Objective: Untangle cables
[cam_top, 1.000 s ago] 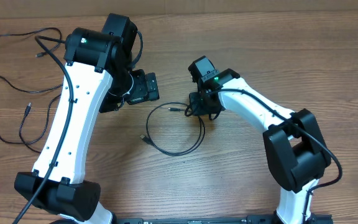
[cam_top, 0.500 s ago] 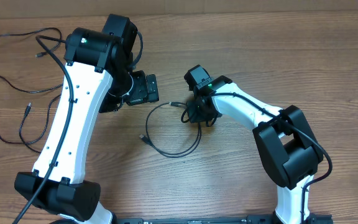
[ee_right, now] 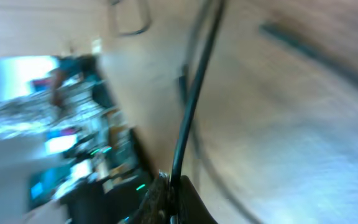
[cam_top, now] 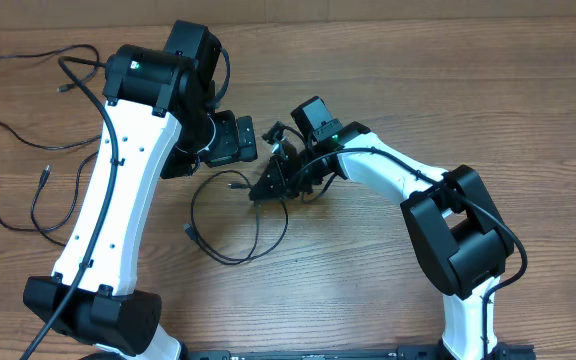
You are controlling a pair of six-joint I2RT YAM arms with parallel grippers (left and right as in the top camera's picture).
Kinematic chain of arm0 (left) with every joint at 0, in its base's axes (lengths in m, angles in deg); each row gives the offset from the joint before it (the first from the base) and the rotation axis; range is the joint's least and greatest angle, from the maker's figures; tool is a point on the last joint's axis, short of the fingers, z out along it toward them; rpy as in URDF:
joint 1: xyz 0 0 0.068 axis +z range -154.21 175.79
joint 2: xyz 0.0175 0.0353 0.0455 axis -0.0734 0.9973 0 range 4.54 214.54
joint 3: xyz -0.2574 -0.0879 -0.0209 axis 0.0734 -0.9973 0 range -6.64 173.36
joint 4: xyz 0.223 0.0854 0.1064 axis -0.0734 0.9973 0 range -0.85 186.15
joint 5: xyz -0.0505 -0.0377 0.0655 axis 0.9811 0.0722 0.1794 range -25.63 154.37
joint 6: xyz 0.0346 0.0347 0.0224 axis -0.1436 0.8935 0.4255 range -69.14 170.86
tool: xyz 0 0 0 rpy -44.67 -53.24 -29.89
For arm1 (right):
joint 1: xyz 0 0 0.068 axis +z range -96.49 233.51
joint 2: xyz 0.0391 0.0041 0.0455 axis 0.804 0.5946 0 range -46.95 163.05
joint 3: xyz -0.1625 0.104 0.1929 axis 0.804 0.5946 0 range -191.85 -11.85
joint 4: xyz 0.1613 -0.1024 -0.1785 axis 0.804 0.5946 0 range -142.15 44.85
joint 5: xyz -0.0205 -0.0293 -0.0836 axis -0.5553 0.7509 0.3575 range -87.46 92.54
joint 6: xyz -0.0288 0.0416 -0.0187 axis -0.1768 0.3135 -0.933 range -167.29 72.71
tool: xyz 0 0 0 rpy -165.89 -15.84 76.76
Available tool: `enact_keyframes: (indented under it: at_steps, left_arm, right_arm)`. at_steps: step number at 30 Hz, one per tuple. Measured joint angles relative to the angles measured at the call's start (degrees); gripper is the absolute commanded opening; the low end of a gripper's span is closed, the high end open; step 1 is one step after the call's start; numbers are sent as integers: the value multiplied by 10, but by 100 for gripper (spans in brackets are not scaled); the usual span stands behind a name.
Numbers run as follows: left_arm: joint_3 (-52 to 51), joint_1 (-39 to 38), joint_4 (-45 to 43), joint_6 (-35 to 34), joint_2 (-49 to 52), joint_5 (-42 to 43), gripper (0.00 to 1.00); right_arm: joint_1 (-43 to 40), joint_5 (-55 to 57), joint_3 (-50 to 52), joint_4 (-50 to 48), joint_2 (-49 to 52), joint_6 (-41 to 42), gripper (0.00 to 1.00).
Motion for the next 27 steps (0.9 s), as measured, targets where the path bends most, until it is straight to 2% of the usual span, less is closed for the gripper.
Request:
enact_keyframes:
  at_steps: [8,15,19,27]
  left_arm:
    - [0,7,-7,-9,0,4,100]
    - [0,93,-10,-33,0,47,99]
    - [0,139,-13,-37,0,97,100]
    - [0,139,-14,-37,0,240,100]
  right_arm:
    - [-17,-143,0,9,-2,-15,4]
    - [-19,-170,0,17,-54,-35,4]
    - [-19,-178,0,12,-108,-40,4]
    - [-19,-183,0,-5,-135,-43,4]
